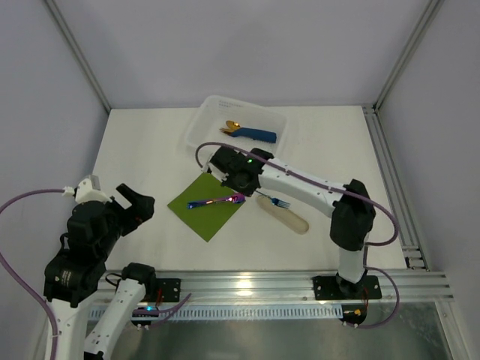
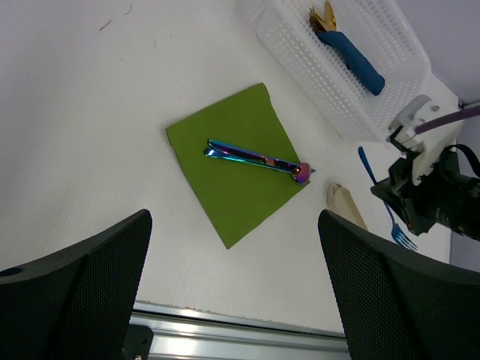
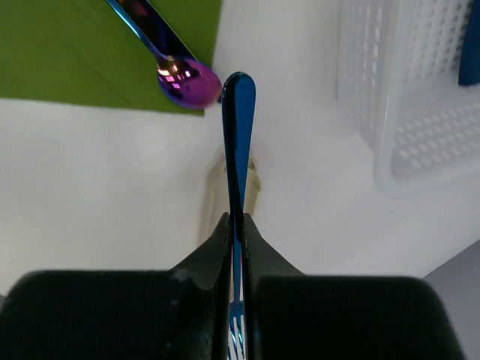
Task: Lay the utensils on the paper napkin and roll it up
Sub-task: Pick up the utensils from the container, then place the utensils on the napkin.
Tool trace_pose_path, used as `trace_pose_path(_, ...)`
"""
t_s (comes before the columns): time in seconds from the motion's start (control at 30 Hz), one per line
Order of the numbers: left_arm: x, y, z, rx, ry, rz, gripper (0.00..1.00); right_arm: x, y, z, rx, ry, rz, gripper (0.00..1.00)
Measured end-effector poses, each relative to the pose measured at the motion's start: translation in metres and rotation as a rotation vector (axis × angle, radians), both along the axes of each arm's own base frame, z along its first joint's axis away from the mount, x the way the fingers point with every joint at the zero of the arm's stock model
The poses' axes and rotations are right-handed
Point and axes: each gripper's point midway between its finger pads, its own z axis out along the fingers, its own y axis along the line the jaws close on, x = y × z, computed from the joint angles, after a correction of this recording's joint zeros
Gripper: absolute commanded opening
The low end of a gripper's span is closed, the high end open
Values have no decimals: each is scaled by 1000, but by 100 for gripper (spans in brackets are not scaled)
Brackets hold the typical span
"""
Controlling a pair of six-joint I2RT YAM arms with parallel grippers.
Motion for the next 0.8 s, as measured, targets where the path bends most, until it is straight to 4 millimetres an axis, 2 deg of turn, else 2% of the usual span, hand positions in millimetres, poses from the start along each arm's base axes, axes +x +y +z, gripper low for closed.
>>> trace_pose_path(0.07,-1,1,5,-2,-11,6,93,3,34,-1,4,-7,80,4)
trace_pose_path(0.17,-5,3,18,-11,-40,14,93,6,76,-17,-19,11,179,4)
trace_pose_path(0.3,-9,5,36,-19,-85,21,93,3,111,-42,-63,29,286,4)
trace_pose_path(0.47,-10,5,37,-23,-84,22,93,-10,132,-57,-111,40,408,4)
trace_pose_path(0.8,-9,5,31,-22,-69,23,93,-33,160,-64,-129,17,603,4)
